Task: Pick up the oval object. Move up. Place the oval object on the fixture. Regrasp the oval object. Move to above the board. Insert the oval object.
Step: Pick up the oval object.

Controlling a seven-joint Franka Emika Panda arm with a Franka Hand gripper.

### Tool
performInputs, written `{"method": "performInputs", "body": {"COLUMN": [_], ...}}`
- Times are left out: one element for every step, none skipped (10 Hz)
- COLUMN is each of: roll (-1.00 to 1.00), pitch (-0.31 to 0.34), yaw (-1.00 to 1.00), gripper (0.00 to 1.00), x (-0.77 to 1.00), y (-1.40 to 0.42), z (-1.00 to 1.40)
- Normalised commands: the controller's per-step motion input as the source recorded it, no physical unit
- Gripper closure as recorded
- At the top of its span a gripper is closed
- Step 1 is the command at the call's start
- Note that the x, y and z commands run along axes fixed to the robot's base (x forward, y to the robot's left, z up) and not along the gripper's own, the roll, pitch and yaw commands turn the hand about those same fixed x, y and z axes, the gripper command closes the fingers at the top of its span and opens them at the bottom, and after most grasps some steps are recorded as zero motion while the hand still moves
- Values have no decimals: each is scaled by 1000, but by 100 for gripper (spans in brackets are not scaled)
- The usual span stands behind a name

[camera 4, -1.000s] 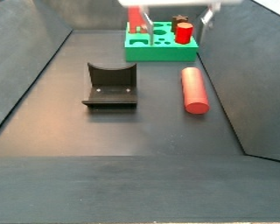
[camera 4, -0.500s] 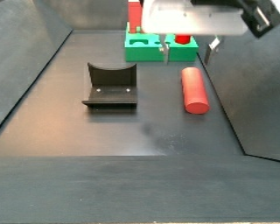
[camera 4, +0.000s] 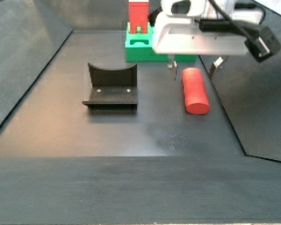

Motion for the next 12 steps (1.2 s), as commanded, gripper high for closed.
{"method": "performInputs", "body": {"roll": [0,0,0,0,0,0,0,0,0,0,0,0], "pitch": [-127,-101,-124,-159,-156,0,0,0,0,0,0,0], "yaw": [-57,-131,-149,-126,-43,0,0,0,0,0,0,0], "gripper": [0,0,0,0,0,0,100,100,100,100,100,100], "x": [-100,0,0,-57,-226,0,0,0,0,0,0,0], "y": [0,0,0,0,0,0,0,0,0,0,0,0], "z": [-511,-523,-640,-880,-623,0,0,0,0,0,0,0]}}
